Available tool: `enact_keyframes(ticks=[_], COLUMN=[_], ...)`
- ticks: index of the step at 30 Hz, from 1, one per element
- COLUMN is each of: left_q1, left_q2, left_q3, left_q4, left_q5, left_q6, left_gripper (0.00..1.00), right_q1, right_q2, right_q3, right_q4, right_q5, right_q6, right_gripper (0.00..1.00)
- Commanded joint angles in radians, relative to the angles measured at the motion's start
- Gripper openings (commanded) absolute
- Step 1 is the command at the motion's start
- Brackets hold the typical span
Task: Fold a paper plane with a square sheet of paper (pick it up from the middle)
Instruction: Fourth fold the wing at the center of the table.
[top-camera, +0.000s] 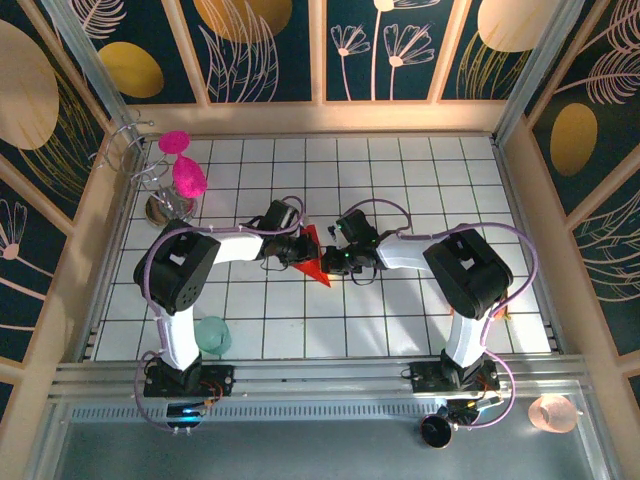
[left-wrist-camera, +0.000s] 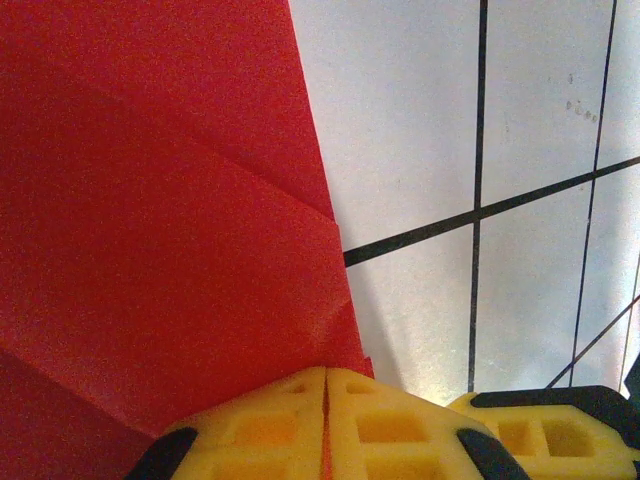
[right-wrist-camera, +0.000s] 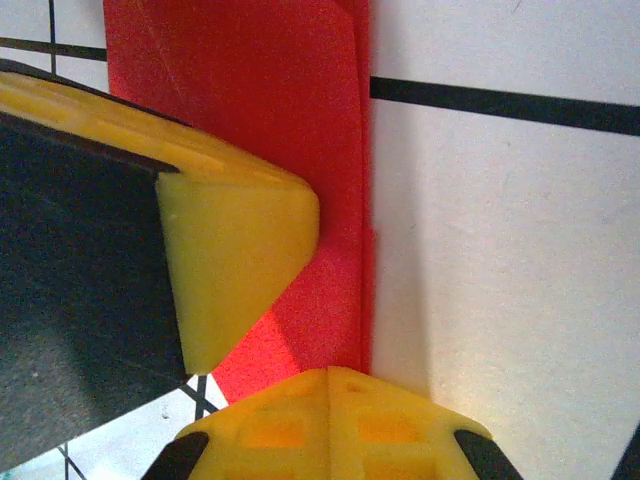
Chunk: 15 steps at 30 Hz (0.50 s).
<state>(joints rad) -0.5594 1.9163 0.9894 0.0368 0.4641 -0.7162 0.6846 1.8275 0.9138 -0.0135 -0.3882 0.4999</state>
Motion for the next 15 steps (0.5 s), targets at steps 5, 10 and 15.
enact_keyframes(ticks=[5, 10, 15], left_q1=[0.083, 0.148, 0.212], left_q2=[0.038, 0.077, 0.123], left_q3=[0.011, 0.078, 0.136], left_q4=[-0.017, -0.079, -0.121], left_q5=[-0.006, -0.037, -0.075], left_q6=[0.045, 0.1, 0.162], left_gripper=[0.11, 0.11, 0.11], right_q1=[0.003, 0.009, 0.013], right_q2=[0.085, 0.099, 0.104], right_q3=[-0.047, -0.047, -0.047], right_q4=[-0.257, -0.269, -0.267], right_q5=[0.246, 0.268, 0.27], right_q6=[-0.063, -0.062, -0.056], right_gripper=[0.0, 0.0, 0.0])
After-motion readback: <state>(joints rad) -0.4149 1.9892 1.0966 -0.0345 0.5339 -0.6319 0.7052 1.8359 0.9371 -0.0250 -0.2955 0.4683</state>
